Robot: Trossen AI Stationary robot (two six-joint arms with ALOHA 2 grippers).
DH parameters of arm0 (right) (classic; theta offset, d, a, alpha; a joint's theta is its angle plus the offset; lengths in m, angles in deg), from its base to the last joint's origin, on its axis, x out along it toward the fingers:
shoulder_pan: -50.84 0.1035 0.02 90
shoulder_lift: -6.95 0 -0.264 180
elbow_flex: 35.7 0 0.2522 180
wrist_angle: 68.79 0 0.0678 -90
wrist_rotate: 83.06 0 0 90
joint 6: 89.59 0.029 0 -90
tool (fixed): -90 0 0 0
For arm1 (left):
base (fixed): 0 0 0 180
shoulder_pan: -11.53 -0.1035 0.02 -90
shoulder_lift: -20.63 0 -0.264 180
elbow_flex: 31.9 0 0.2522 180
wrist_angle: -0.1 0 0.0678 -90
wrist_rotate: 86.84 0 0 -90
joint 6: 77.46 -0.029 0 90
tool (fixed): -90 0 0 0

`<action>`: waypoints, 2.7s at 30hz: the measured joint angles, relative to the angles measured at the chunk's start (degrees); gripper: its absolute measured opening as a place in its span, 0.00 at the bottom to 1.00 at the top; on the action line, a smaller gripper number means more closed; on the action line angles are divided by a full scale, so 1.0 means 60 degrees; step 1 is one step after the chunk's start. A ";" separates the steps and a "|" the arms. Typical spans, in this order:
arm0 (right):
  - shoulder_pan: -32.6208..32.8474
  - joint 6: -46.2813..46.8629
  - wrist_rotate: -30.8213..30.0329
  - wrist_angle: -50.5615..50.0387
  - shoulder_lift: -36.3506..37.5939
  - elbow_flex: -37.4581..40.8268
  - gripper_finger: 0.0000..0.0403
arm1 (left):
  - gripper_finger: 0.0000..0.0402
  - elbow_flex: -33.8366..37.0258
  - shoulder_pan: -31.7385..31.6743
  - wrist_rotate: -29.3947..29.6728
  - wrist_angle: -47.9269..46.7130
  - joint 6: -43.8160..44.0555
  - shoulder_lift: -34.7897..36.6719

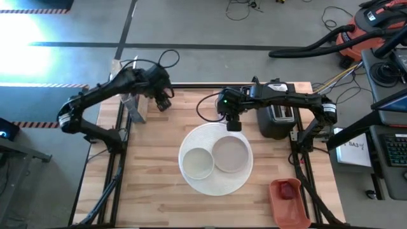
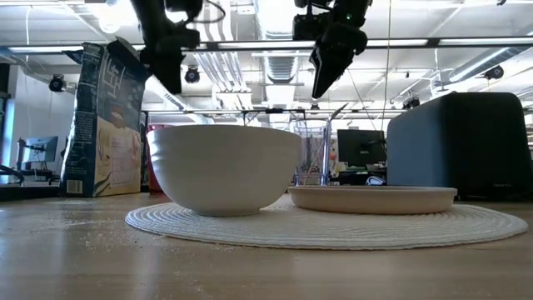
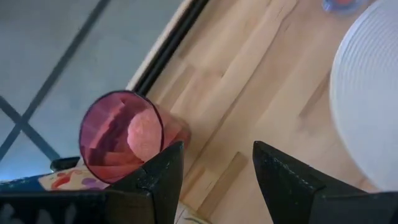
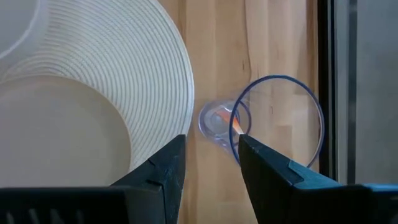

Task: Arrange a breakfast setting
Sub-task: Put the red cup on the white tablemat to the top left of the brown plate

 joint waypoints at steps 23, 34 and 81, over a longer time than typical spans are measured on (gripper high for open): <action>0.0004 -0.0323 0.0004 -0.0005 0.0004 0.0257 0.35 | 0.35 0.0145 -0.1501 0.0261 0.0322 -0.0861 -0.1610; 0.0004 -0.0575 0.0005 -0.0034 0.0004 0.0270 0.35 | 0.35 0.0145 -0.1656 0.0713 0.0449 -0.0966 -0.2142; -0.0846 -0.0257 0.0155 -0.1248 0.1067 0.0244 0.35 | 0.00 -0.0594 0.1117 -0.0552 0.0297 -0.1125 -0.2393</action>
